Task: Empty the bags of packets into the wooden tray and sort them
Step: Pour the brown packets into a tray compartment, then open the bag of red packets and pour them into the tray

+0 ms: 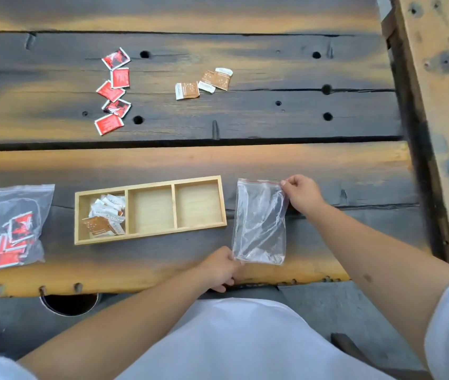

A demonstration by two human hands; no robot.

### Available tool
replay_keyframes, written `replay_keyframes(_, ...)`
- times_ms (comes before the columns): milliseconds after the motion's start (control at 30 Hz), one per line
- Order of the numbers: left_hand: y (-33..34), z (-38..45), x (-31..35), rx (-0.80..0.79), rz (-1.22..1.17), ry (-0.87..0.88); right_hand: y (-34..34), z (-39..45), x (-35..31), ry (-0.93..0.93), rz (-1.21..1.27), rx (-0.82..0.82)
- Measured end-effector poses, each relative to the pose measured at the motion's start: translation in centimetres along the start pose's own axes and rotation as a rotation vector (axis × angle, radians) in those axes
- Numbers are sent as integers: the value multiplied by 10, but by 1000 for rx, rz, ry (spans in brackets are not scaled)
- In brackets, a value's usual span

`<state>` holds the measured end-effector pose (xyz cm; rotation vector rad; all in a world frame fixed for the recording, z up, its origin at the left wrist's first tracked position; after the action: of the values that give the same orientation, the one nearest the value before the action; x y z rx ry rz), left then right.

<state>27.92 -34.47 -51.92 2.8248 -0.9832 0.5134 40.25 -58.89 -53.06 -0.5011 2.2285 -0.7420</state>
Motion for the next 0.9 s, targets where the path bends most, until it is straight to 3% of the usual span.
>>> replay_keyframes(200, -55, -17, -16, 144, 118, 37, 0, -21, -35, -35, -73, 142)
replay_keyframes(400, -130, -54, -52, 261, 150, 75, 56, -71, -138, -279, -253, 212)
replay_keyframes(600, -244, -109, -95, 507, -145, 247, 154, -129, -239, -539, -470, 79)
replay_keyframes(833, -398, -135, -150, 721, -324, 350, 307, -194, -334, -804, -691, -194)
replay_keyframes(900, -437, -129, -159, 755, -246, 318, 349, -200, -354, -823, -736, -300)
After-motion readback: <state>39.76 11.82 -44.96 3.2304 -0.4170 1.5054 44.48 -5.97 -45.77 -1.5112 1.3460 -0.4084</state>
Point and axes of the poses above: each hand's wrist, its own z-axis towards the middle knuckle, its own y-axis out of the palm, x = y × z, the point moved 5 cm from there along z, towards the middle knuckle, and after that the axes turned 4 degrees about -z, right-handed, at the moved point
